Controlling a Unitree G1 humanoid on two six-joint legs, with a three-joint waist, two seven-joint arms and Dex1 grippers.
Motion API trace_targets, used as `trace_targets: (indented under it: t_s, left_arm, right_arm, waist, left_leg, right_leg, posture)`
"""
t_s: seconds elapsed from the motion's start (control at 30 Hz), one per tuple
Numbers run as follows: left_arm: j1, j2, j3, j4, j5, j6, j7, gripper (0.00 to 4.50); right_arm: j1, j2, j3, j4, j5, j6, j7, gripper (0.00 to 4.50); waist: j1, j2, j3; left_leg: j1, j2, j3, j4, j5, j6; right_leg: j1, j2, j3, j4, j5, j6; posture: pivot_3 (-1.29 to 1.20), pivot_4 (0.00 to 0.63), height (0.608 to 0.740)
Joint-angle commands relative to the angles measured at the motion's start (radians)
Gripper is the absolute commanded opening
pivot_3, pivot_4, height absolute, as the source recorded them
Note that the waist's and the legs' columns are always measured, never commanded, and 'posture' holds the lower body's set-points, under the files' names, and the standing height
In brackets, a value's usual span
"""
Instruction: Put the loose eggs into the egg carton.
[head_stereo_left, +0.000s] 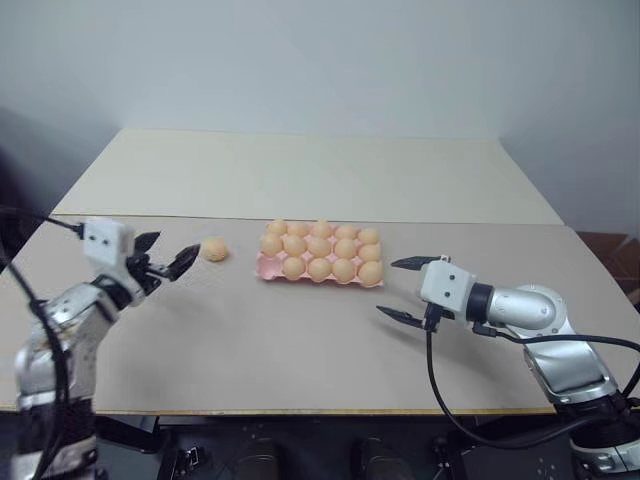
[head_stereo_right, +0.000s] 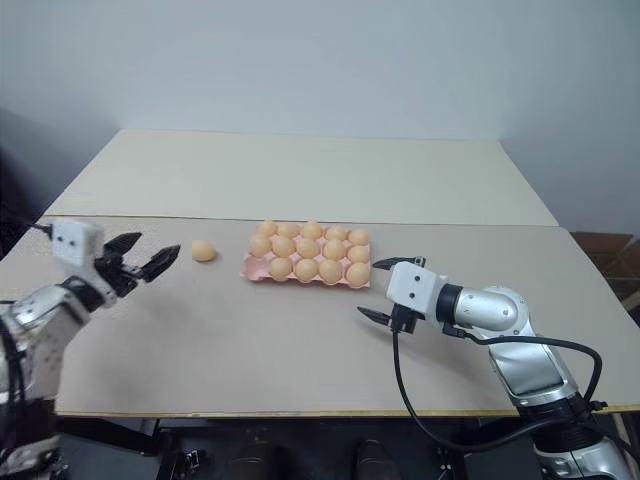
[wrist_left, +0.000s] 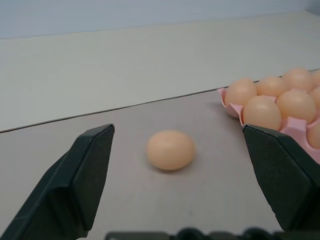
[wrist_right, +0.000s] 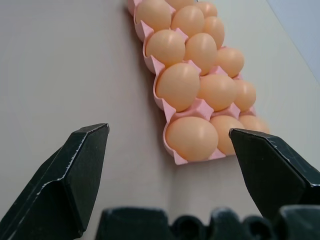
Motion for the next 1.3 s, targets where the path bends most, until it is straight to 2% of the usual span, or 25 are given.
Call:
trace_targets:
  t_s: [0.03, 0.1, 0.23, 0.6, 0.7, 0.8, 0.87, 1.07, 1.3]
  left_arm:
    - [-0.071, -0.027, -0.048, 0.121, 0.059, -0.1, 0.022, 4.45]
    - [-0.13, -0.045, -0.081, 0.246, 0.098, -0.16, 0.028, 4.45]
    - [-0.212, -0.071, -0.135, 0.442, 0.162, -0.267, 0.039, 4.45]
    - [-0.285, -0.116, -0.156, 0.646, 0.192, -0.421, 0.003, 4.45]
    - [-0.312, -0.128, -0.156, 0.697, 0.198, -0.447, 0.002, 3.89]
    - [-0.325, -0.134, -0.159, 0.732, 0.207, -0.466, 0.015, 2.89]
    - [-0.331, -0.137, -0.159, 0.752, 0.213, -0.478, 0.023, 2.38]
    - [-0.329, -0.134, -0.17, 0.734, 0.23, -0.472, 0.016, 2.22]
    - [-0.217, -0.133, -0.159, 0.387, 0.103, -0.352, -0.128, 2.22]
  right_arm:
    - [0.006, -0.013, -0.036, -0.045, 0.004, 0.01, -0.011, 4.5]
    - [0.025, -0.021, -0.048, -0.064, 0.004, 0.021, -0.016, 4.5]
    - [0.068, -0.037, -0.07, -0.109, 0.004, 0.043, -0.023, 4.5]
    - [0.102, -0.054, -0.097, -0.146, 0.0, 0.074, -0.037, 4.5]
    - [0.088, -0.055, -0.091, -0.136, -0.006, 0.073, -0.036, 4.5]
    - [0.084, -0.055, -0.092, -0.134, -0.009, 0.072, -0.036, 4.5]
    - [0.086, -0.055, -0.094, -0.136, -0.01, 0.072, -0.036, 4.5]
    - [0.095, -0.053, -0.1, -0.142, -0.018, 0.074, -0.044, 4.5]
    - [0.113, -0.049, -0.102, -0.16, -0.026, 0.083, -0.068, 4.5]
  waist:
    - [-0.004, 0.0, 0.0]
    - [-0.004, 0.0, 0.0]
    - [0.0, 0.0, 0.0]
    - [0.002, 0.0, 0.0]
    - [0.002, 0.0, 0.0]
    - [0.001, 0.0, 0.0]
    - [0.002, 0.0, 0.0]
    - [0.002, -0.001, 0.0]
    - [0.001, -0.001, 0.0]
  left_leg:
    - [0.0, 0.0, 0.0, 0.0, 0.0, 0.0]
    - [0.0, 0.0, 0.0, -0.001, 0.0, 0.0]
    - [-0.001, 0.0, 0.0, -0.001, 0.0, 0.0]
    - [-0.002, 0.0, 0.0, 0.0, 0.0, 0.0]
    - [-0.002, 0.0, 0.0, 0.001, 0.0, 0.0]
    - [-0.002, 0.0, 0.0, 0.0, 0.0, 0.0]
    - [-0.002, 0.0, 0.0, 0.0, 0.0, 0.0]
    - [-0.002, 0.0, 0.0, 0.001, 0.0, 0.0]
    - [-0.004, 0.0, 0.0, 0.001, 0.0, 0.0]
  right_leg:
    - [0.0, 0.0, 0.0, 0.0, 0.0, 0.0]
    - [-0.001, 0.001, 0.0, 0.0, 0.003, -0.006]
    - [-0.001, 0.001, -0.001, 0.0, 0.003, -0.005]
    - [-0.001, 0.0, -0.001, 0.0, 0.002, -0.003]
    - [-0.001, 0.0, -0.001, 0.0, 0.002, -0.003]
    - [-0.001, 0.0, -0.001, -0.001, 0.002, -0.003]
    - [-0.001, 0.0, -0.001, -0.001, 0.002, -0.003]
    - [-0.001, 0.0, -0.001, 0.0, 0.002, -0.002]
    - [-0.002, 0.0, -0.001, -0.001, 0.003, -0.003]
  posture:
    - [0.0, 0.15, 0.74]
    - [0.0, 0.15, 0.74]
    - [0.0, 0.15, 0.74]
    - [0.0, 0.15, 0.74]
    - [0.0, 0.15, 0.74]
    - [0.0, 0.15, 0.74]
    - [0.0, 0.15, 0.74]
    - [0.0, 0.15, 0.74]
    - [0.0, 0.15, 0.74]
